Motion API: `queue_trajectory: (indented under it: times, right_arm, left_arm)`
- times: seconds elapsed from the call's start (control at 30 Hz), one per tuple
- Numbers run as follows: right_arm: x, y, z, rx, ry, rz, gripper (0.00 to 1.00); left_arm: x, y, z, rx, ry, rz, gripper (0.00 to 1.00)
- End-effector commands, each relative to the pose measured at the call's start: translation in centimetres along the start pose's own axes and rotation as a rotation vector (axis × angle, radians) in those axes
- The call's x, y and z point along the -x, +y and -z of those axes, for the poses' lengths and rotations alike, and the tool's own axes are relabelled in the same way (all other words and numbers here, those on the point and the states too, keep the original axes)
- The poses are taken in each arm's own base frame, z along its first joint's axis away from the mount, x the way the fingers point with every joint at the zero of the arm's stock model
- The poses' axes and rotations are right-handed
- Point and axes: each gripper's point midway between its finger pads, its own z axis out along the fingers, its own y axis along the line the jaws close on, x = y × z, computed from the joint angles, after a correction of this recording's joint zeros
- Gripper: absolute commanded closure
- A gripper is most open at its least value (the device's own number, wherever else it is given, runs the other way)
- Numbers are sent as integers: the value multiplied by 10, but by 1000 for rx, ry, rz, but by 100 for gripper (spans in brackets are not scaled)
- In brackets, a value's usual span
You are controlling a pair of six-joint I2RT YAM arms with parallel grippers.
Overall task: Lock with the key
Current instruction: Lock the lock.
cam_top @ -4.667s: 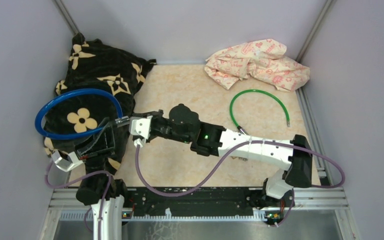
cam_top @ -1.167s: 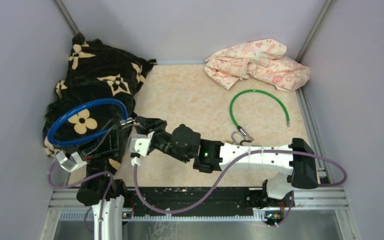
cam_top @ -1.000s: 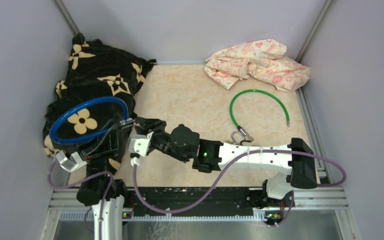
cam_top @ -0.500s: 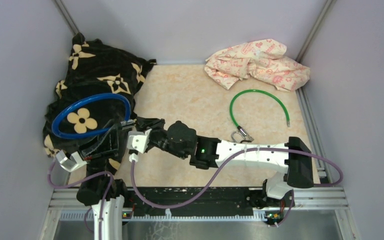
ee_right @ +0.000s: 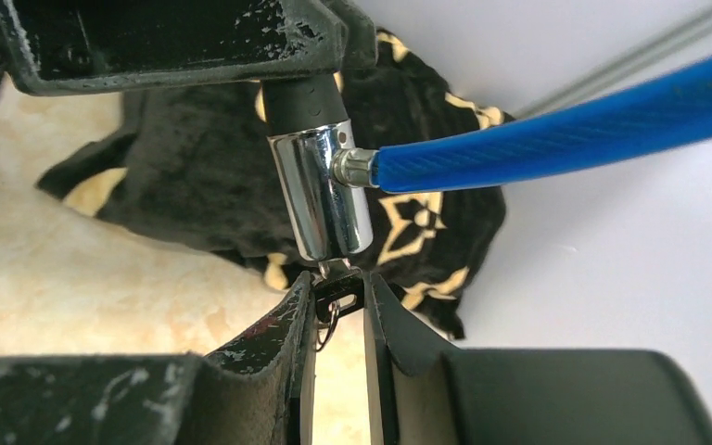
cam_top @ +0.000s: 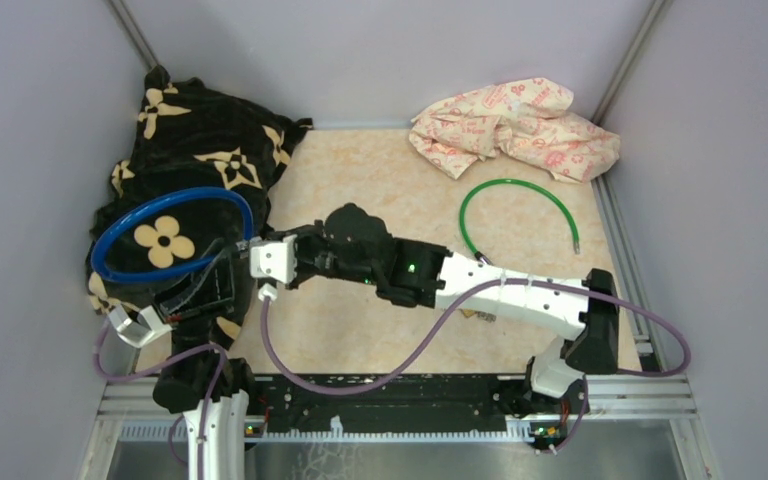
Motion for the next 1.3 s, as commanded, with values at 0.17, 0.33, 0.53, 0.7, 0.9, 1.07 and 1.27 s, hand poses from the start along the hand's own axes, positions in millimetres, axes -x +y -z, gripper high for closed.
queue_trajectory:
  times: [0.17, 0.33, 0.53, 0.7, 0.9, 1.07, 1.27]
  right_arm:
    - [41, 16, 15, 440, -72, -123, 100]
    - [48, 20, 22, 550, -79, -158, 100]
    - [60, 11, 34, 623, -157, -222, 100]
    - [62, 7, 34, 607, -172, -252, 92]
    - [56, -9, 33, 543, -171, -324, 45]
    - [28, -25, 43, 479, -142, -462, 2]
    - [10, -48, 55, 359, -198, -775, 2]
  left_arm:
    - [-2, -13, 5, -72, 11, -74, 100]
    - [-3, -18, 6, -101, 22, -82, 100]
    - [-3, -22, 6, -118, 27, -88, 100]
    - [-4, -23, 7, -123, 30, -91, 100]
    - [-2, -24, 7, -121, 23, -89, 100]
    - [-3, -25, 7, -125, 26, -87, 100]
    - [0, -25, 6, -125, 15, -90, 100]
